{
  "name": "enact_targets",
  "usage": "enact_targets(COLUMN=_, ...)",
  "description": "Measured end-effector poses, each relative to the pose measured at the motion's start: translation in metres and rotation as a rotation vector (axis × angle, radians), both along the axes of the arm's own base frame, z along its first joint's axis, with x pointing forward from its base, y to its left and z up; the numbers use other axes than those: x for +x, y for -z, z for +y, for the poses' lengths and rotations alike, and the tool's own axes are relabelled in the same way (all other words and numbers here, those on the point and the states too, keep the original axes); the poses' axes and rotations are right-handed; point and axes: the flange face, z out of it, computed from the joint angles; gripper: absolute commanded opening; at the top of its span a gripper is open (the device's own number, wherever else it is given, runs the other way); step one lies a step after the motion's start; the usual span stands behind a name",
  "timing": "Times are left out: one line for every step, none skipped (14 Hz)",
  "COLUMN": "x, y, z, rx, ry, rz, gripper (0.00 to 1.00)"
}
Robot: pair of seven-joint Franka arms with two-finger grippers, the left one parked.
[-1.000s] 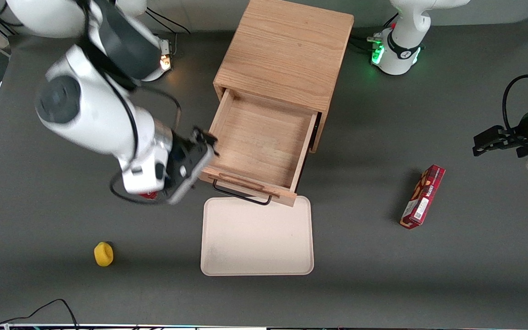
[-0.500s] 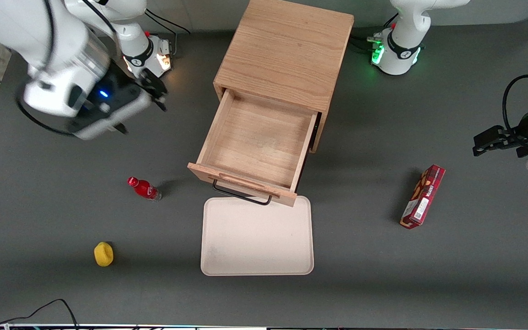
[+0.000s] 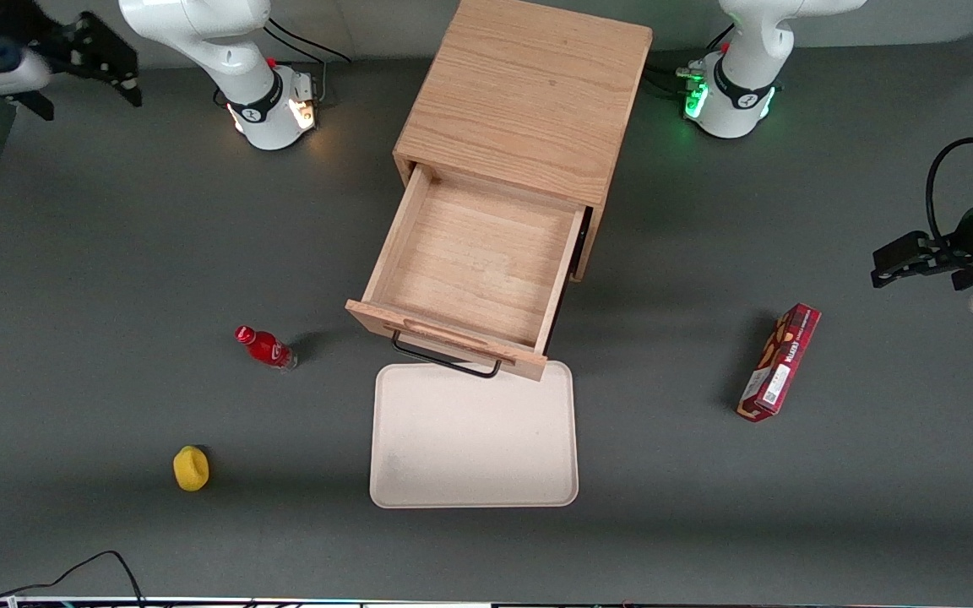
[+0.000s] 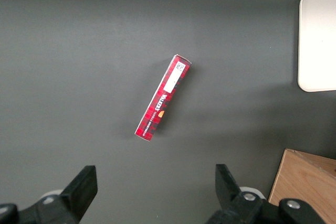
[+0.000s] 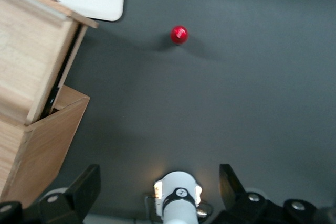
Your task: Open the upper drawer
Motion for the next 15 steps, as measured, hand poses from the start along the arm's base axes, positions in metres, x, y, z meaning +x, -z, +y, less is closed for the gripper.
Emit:
enact_targets(x=0.0, y=0.016, z=-0.023, rx=0.015, ry=0.047, rz=0.001, gripper=1.0)
enact_targets(x=-0.002, y=0.035, z=-0.038, rx=0.022, ry=0.08, rz=-0.007, gripper=1.0)
enact_targets(x=-0.008, y=0.054, z=-0.048, rx=0.019, ry=0.1, rz=-0.018, gripper=1.0)
enact_targets(x=-0.017, y=0.07, z=-0.058, rx=0.005, ry=0.116, rz=-0.029, gripper=1.0)
enact_targets(x=-0.027, y=0.079, z=-0.068, rx=-0.006, ry=0.131, rz=-0.038, gripper=1.0)
enact_targets(x=-0.035, y=0.082, z=-0.076, rx=-0.008, ry=0.144, rz=-0.047, gripper=1.0)
enact_targets(x=-0.042, y=0.081, z=-0.084, rx=-0.003, ry=0.158, rz=-0.059, gripper=1.0)
enact_targets(x=-0.045, y=0.077, z=-0.092, rx=0.003, ry=0.171, rz=-0.071, gripper=1.0)
enact_targets(x=-0.047, y=0.073, z=-0.097, rx=0.008, ry=0.181, rz=-0.083, gripper=1.0)
enact_targets(x=-0.046, y=0.071, z=-0.099, rx=0.01, ry=0.185, rz=-0.091, gripper=1.0)
enact_targets(x=-0.046, y=0.07, z=-0.099, rx=0.01, ry=0.185, rz=-0.095, gripper=1.0)
enact_targets(x=-0.045, y=0.07, z=-0.098, rx=0.01, ry=0.183, rz=-0.097, gripper=1.0)
enact_targets(x=-0.043, y=0.071, z=-0.097, rx=0.009, ry=0.181, rz=-0.096, gripper=1.0)
enact_targets(x=-0.04, y=0.071, z=-0.095, rx=0.008, ry=0.179, rz=-0.095, gripper=1.0)
enact_targets(x=-0.036, y=0.073, z=-0.093, rx=0.006, ry=0.176, rz=-0.091, gripper=1.0)
